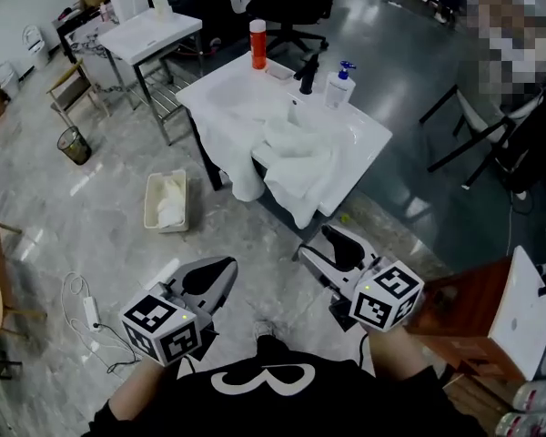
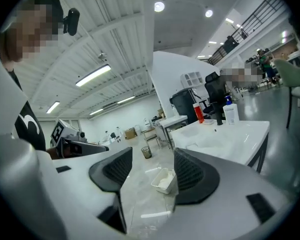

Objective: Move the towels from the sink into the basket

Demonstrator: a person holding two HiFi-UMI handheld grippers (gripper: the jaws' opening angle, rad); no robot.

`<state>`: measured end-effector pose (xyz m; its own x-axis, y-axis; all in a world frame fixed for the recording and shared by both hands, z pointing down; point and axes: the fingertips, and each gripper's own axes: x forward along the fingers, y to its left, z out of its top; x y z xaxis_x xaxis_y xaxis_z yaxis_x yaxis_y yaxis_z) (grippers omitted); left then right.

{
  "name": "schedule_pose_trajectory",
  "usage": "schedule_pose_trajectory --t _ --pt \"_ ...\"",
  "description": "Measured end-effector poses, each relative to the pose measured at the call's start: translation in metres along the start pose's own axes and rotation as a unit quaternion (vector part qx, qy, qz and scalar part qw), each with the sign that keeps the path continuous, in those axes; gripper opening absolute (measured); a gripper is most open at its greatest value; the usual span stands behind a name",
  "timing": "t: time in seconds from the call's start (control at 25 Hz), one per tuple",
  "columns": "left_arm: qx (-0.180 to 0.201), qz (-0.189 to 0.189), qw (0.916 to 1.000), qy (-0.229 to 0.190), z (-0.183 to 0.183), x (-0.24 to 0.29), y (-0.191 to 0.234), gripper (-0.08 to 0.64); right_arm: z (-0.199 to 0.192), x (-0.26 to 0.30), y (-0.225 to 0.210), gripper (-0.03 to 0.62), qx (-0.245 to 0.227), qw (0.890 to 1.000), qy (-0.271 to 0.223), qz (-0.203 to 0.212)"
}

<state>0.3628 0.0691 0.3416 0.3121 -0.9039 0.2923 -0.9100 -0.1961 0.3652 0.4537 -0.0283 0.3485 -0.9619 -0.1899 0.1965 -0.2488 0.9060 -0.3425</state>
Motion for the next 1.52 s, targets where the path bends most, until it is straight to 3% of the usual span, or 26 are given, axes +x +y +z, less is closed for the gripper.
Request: schedule_pose_trajectory --t 0.28,0.76,1.12,1.52 --pt "0.008 -0.013 0.9998 0.01 0.022 0.052 0.045 0.006 0.007 0.036 -0.063 0.259 0.01 0.999 0.018 -0.043" --pt "0.007 -0.074 0.9964 0.04 0.057 0.121 0.102 0.006 0.019 0.091 -0.143 0.29 0.016 0.99 0.04 -0.133" --pt "0.045 -0.148 0.985 0.076 0.114 0.194 0.158 0.006 0.024 0.133 -0.215 0.295 0.013 0.966 0.078 -0.244" --pt "0.059 -0.214 0.9689 0.11 0.135 0.247 0.197 0.006 0.002 0.157 -0.288 0.31 0.021 0.933 0.137 -0.333"
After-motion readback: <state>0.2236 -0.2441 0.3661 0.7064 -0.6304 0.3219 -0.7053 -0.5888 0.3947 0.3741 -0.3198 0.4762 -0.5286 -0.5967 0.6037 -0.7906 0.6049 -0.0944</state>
